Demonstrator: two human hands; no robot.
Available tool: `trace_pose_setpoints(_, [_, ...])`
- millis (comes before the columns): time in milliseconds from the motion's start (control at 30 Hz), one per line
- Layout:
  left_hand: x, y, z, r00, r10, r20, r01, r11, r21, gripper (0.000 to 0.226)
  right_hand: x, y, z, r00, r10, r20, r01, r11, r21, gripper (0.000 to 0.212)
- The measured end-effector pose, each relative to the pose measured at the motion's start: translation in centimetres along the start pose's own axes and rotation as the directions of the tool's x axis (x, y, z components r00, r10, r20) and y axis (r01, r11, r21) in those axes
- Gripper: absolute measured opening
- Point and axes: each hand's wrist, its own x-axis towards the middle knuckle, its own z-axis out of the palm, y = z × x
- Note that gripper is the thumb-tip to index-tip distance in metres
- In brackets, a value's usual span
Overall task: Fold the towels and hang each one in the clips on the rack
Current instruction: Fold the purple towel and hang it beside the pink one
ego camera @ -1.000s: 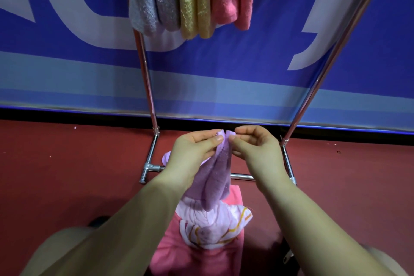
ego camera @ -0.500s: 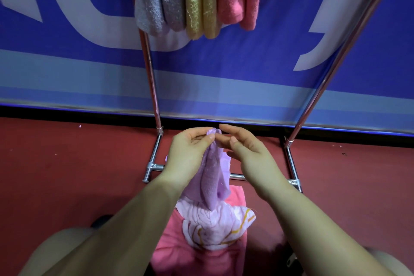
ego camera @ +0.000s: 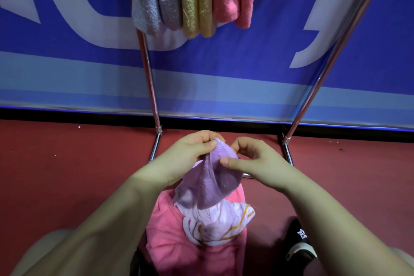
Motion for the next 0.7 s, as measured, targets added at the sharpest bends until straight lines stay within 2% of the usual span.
trace_pose_setpoints(100, [-0.3, 0.3, 0.0, 0.998, 0.027, -0.052, -0.028, 1.0, -0.009, 0.026, -0.4, 0.2, -0.1, 0.999, 0.026, 0.046, -0.031, 0.995, 0.091, 0.029])
trace_pose_setpoints(167, [-0.4, 0.6, -0.1, 0.995, 0.062, -0.081, -0.068, 0.995, -0.075, 0.026, -0.8, 0.5, -0.2, 0.997, 0.015, 0.074, -0.012, 0.999, -0.042, 0.026])
trace_pose_setpoints(233, [-0.5, 1.0, -0.3, 0.99, 0.078, -0.117, -0.1, 0.976, -0.195, 0.025, -1.0, 1.1, 0.0, 0.996, 0.019, 0.088, 0.004, 0.967, -0.255, 0.023])
trace_pose_setpoints(300, [-0.5, 1.3, -0.6, 0.982, 0.071, -0.176, -0.124, 0.942, -0.313, 0.025, -1.3, 1.6, 0.3, 0.995, 0.052, 0.088, -0.019, 0.939, -0.342, 0.022])
trace_pose_setpoints(467, [-0.3, 1.5, -1.3, 0.961, 0.051, -0.27, -0.172, 0.878, -0.446, 0.025, -1.8, 2.1, 0.8, 0.998, 0.005, 0.068, 0.012, 0.968, -0.252, 0.03])
trace_pose_setpoints(633, [-0.2, 1.5, -1.5, 0.957, 0.033, -0.29, -0.19, 0.825, -0.532, 0.024, -1.3, 3.2, 1.4, 0.995, -0.071, -0.074, 0.044, 0.948, -0.315, 0.027])
trace_pose_setpoints(700, [-0.2, 1.4, -1.6, 0.956, 0.025, -0.291, -0.186, 0.82, -0.541, 0.025, -1.2, 3.5, 1.6, 0.989, -0.092, -0.112, 0.056, 0.956, -0.288, 0.03])
